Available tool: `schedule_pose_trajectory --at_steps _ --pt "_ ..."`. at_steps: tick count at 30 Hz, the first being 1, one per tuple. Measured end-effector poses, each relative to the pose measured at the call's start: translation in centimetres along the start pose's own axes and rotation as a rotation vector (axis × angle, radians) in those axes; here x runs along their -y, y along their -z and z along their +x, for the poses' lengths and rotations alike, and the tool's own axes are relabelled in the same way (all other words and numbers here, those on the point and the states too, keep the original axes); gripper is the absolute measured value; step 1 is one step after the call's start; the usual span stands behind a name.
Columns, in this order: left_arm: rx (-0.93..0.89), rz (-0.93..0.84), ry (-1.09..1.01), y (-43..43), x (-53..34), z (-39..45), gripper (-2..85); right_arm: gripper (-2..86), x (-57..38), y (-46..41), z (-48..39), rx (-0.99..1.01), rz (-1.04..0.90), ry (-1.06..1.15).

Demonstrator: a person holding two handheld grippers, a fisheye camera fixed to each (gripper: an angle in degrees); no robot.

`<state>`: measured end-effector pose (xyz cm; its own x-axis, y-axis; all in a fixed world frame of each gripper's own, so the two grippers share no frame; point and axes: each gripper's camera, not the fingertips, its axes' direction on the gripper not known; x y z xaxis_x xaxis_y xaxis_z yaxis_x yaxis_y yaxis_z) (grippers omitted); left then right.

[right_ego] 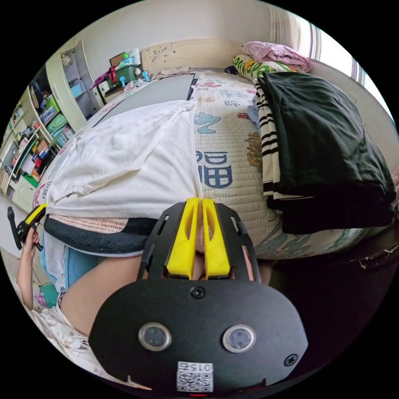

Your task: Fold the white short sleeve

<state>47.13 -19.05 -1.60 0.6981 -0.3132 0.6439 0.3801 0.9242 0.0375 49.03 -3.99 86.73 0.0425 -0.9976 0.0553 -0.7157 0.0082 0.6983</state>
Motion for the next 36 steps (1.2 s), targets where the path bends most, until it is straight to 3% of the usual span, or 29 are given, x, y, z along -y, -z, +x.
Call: schedule_pose_trajectory --at_steps 9,15,21,25,29,36 --pt "-0.042 -0.058 -0.061 1.2 4.0 -2.9 -0.5 4.9 -4.5 -12.6 3.5 0.029 0.011 -0.163" --pt "-0.203 -0.065 -0.002 -0.3 4.8 -8.7 -0.4 1.8 -12.6 -15.3 4.0 -0.224 0.163 -0.378" --pt "-0.236 -0.072 -0.085 -2.0 5.2 -11.4 -0.4 0.2 -20.8 -8.8 1.8 -0.261 0.507 -0.448" --pt "-0.262 -0.075 -0.082 -3.5 4.7 -13.6 -0.4 -0.3 -26.5 0.7 -0.2 -0.053 0.79 -0.496" --pt "-0.267 -0.07 -0.07 -4.6 3.8 -15.2 -0.4 -0.5 -36.9 9.6 -3.9 0.191 1.076 -0.379" --pt "-0.263 -0.069 -0.067 -7.1 1.7 -17.9 -0.4 -0.6 -56.8 17.5 -9.6 0.362 1.389 -0.161"
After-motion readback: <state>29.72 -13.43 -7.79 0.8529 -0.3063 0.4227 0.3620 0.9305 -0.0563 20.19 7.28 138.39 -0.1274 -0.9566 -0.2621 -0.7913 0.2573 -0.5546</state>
